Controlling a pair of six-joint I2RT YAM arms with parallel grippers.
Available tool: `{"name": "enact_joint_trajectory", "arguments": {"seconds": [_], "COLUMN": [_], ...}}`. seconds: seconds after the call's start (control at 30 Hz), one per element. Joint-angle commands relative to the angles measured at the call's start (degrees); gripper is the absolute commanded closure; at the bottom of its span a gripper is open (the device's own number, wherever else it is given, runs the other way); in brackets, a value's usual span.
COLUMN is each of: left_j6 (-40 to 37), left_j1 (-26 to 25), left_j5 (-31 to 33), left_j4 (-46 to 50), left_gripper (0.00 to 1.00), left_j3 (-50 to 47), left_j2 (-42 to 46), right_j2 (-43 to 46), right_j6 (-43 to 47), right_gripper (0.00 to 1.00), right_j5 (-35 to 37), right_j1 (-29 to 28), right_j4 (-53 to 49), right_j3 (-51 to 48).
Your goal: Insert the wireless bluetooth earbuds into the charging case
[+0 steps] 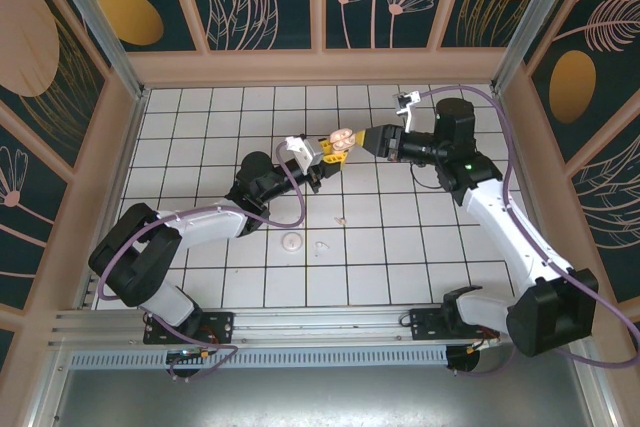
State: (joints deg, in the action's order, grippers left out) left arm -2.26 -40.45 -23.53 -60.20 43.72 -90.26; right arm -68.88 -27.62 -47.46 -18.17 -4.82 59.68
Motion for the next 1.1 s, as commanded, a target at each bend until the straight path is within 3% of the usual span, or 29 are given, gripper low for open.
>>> {"name": "enact_joint_trajectory", "arguments": {"seconds": [0.0, 0.2, 0.6, 1.07], "left_j6": [0.8, 0.8, 0.9, 1.2], "left_j1": [0.0, 0.0, 0.0, 0.0], "left_j5": [-0.7, -0.8, -0.4, -0.1], "left_j4": [-2.5, -2.6, -2.5, -2.2], "left_gripper": [0.87, 0.87, 0.87, 0.87], "left_j3": [1.3, 1.3, 1.2, 1.4], "left_j2": [0.7, 0.8, 0.7, 0.4], "right_j2": [-0.6, -1.0, -0.1, 0.3], "right_j6": [-0.4, -0.5, -0.4, -0.8], "right_gripper": [0.6, 0.59, 0.71, 0.77], "right_j5": [-1.2, -1.4, -1.6, -1.3], "right_j1": [-0.6, -0.9, -2.1, -3.4], "right_j4": [2.4, 2.8, 2.3, 2.5], "right_j3": [-0.3, -0.4, -0.5, -0.7]}}
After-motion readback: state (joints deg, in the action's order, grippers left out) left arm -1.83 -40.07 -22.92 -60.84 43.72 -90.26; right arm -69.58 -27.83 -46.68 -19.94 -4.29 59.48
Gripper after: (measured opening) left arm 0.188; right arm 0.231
